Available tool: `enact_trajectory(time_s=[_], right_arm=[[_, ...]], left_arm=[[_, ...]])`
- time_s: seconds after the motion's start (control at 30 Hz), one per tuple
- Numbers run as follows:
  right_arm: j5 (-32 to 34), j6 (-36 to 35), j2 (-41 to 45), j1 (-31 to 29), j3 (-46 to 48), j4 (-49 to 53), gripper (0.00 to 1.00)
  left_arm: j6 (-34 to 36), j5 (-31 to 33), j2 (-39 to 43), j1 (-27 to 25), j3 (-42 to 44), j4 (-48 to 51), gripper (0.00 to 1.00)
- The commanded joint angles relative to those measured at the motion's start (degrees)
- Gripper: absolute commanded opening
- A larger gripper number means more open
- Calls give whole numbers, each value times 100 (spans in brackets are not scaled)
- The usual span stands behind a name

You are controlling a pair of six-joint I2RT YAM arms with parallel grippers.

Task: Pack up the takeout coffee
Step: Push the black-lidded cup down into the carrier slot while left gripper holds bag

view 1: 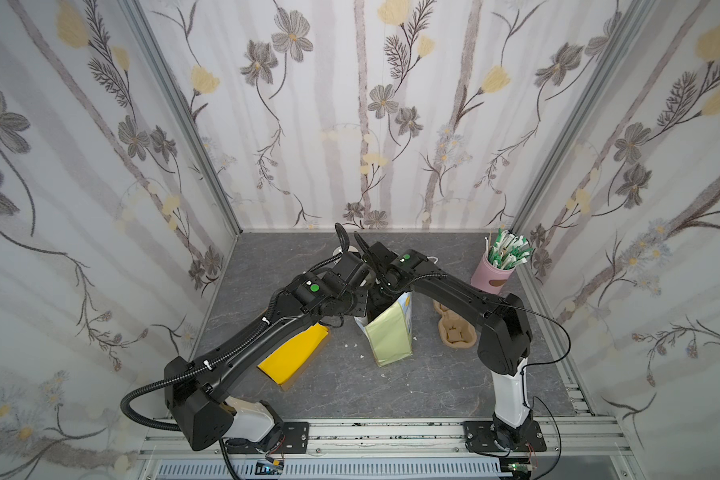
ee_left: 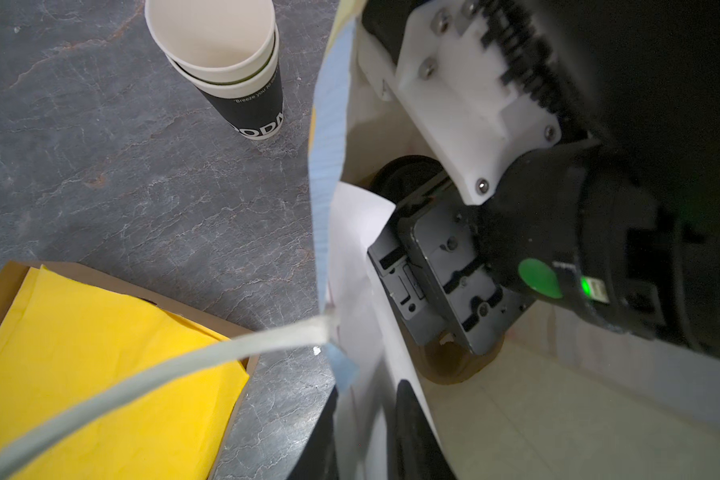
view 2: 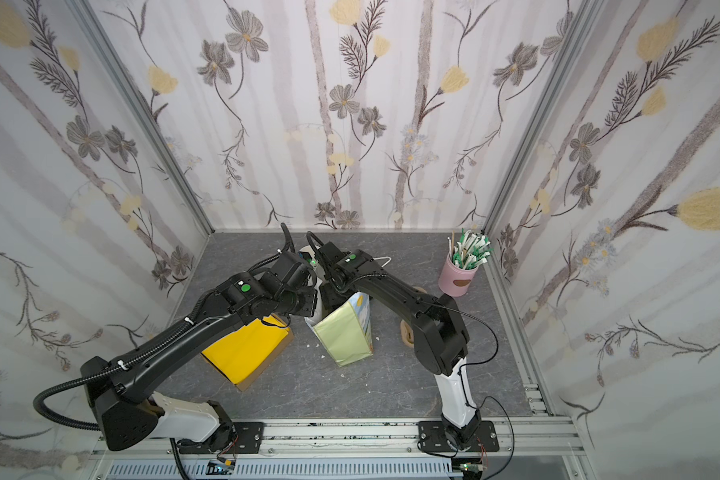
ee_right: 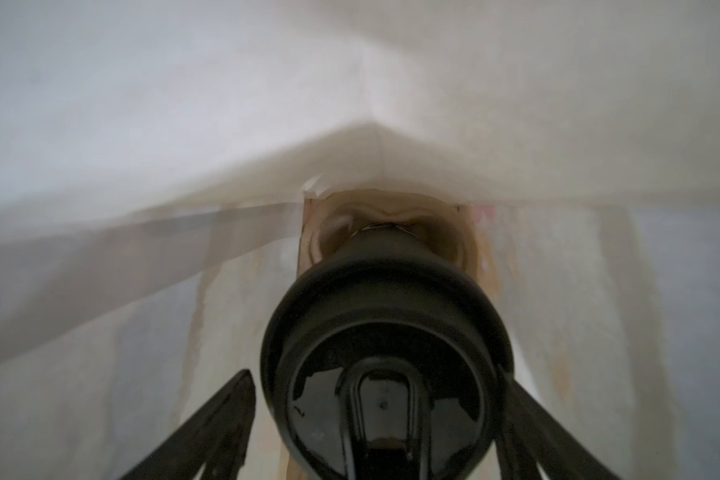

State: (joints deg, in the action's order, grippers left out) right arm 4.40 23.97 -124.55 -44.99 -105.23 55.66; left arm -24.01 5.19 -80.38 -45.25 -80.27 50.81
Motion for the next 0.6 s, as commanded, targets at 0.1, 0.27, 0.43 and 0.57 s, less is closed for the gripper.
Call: enact_trajectory(time_s=[0.1, 0.27, 0.43, 0.57], right_arm=[[44, 117, 115, 4, -7, -38, 87], [146, 212, 223, -1, 27, -56, 87], [166, 275, 278, -1, 12, -63, 87], [158, 293, 276, -1, 26, -73, 87]], left_arm=[[-24, 260, 5, -88, -49, 160, 22], [-68, 333, 5, -118, -84, 182, 22], [-60, 377, 2, -127, -149, 202, 17], [-64, 395, -4, -133, -216, 224, 14]])
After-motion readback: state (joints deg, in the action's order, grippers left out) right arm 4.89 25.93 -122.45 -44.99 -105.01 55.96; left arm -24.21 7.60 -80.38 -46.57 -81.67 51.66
